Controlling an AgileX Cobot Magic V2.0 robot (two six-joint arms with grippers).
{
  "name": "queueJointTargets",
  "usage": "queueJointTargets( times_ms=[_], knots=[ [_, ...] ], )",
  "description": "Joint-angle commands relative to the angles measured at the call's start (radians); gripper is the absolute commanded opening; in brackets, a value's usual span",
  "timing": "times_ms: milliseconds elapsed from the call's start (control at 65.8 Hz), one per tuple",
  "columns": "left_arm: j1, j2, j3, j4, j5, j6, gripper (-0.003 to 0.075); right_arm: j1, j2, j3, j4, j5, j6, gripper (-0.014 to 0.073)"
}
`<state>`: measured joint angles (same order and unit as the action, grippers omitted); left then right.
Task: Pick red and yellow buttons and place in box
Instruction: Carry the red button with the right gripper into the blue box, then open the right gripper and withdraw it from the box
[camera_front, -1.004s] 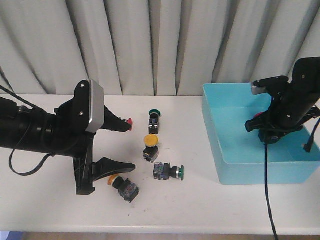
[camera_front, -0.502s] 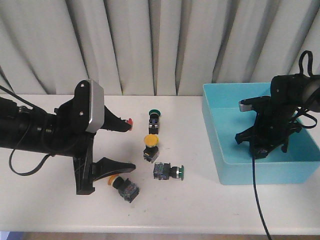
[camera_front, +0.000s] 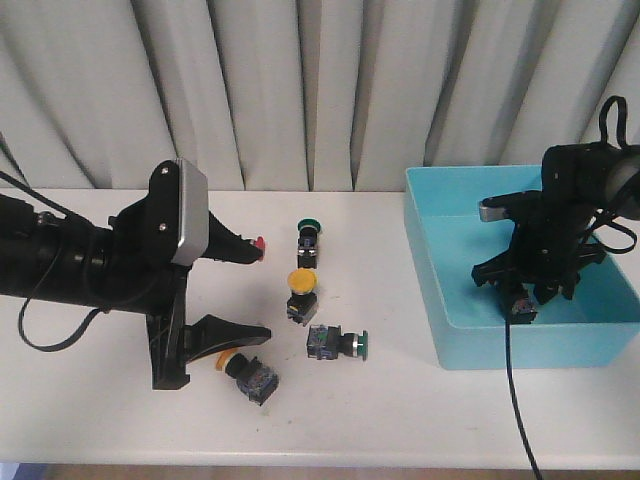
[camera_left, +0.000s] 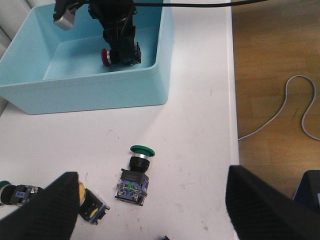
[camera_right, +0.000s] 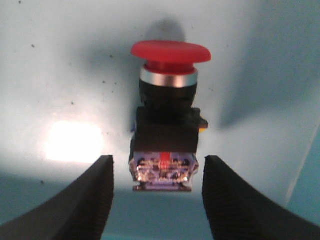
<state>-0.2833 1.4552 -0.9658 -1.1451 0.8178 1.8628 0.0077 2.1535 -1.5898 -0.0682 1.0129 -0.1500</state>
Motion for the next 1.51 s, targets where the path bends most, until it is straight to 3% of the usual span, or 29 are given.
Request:
queueJointTargets(
  times_ms=[0,350,456,715,1019,1292,1490],
  knots=[
    [-0.005,-0.028,-0.023,-0.055,0.011,-0.011,0.0587,-0.006,-0.083,-0.056,0.004,0.061,-0.006,0.0401],
    [-0.005,-0.028,-0.023,-0.055,0.011,-0.011,0.0587,0.001,-0.393,-0.062,0.265,0.091,-0.118,0.0397],
    [-0.005,-0.028,-0.023,-0.055,0.011,-0.011,0.0587,0.047,-0.491,-0.011,0.248,0.084,-0.106,0.0380],
    [-0.005,-0.028,-0.023,-0.055,0.014,-0.011,0.0587,0.217,-0.763,0.349,0.113,-0.120,0.028,0.0354],
    [-0.005,-0.028,-0.023,-0.056,0.067,-0.014,0.0587,0.247,-1.088,0.708,0.102,-0.310,0.085,0.0355],
    [-0.005,-0.027,-0.023,-0.061,0.138,-0.040,0.0587,0.247,-1.209,0.812,0.093,-0.331,0.054,0.0355],
    [-0.005,-0.025,-0.023,-0.061,0.103,-0.107,0.0587,0.247,-1.210,0.812,0.095,-0.332,0.049,0.0355]
  ],
)
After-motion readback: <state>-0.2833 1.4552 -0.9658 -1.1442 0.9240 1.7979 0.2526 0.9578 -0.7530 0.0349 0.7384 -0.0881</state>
